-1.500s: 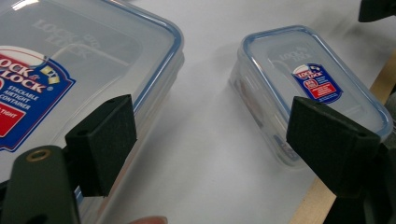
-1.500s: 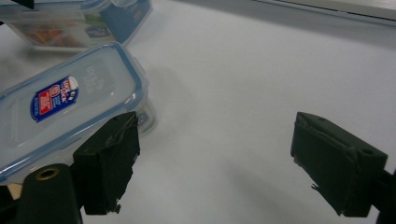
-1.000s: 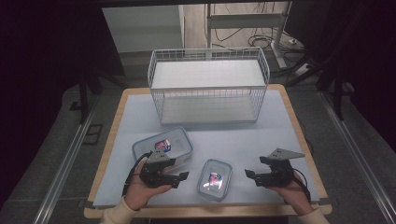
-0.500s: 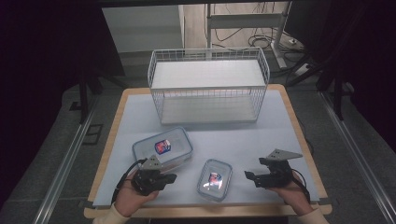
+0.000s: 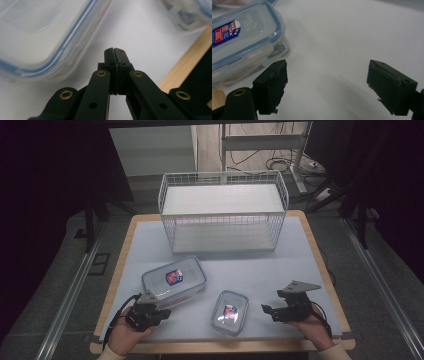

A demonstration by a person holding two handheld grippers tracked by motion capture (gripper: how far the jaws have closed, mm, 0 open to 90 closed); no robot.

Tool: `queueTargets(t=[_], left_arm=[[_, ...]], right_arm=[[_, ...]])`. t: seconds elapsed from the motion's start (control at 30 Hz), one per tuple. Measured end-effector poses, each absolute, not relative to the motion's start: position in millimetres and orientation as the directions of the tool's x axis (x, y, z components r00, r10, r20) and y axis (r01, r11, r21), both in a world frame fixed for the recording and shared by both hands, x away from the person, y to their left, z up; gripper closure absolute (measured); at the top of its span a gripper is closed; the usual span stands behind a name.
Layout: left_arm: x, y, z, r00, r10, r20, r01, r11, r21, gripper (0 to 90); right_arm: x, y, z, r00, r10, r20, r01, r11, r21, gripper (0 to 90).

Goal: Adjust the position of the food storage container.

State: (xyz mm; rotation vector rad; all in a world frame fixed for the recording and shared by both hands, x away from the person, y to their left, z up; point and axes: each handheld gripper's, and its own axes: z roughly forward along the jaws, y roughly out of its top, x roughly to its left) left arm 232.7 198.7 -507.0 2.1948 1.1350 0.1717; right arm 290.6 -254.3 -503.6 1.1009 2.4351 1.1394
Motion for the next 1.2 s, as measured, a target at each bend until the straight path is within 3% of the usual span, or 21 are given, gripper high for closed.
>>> queueTargets(t=[0.2,0.9,1.2], left_arm=[[236,207,-509,0.580,0.805,-0.125,0.698,-0.411,0.586,90.0],[268,254,-517,0.447,0.869,-0.212,0.766,-0.249,0.593,90.0],[249,261,-508,0.468,0.857,-0.215,0.758,-0.265,0.595,90.0]], right_arm=[[291,-255,-504,-0.690,0.719,0.088,0.532,0.420,0.735,16.4],[290,-253,-505,-0.694,0.717,0.072,0.527,0.437,0.729,16.5],[290,-253,-505,-0.699,0.712,0.072,0.523,0.440,0.730,16.5]])
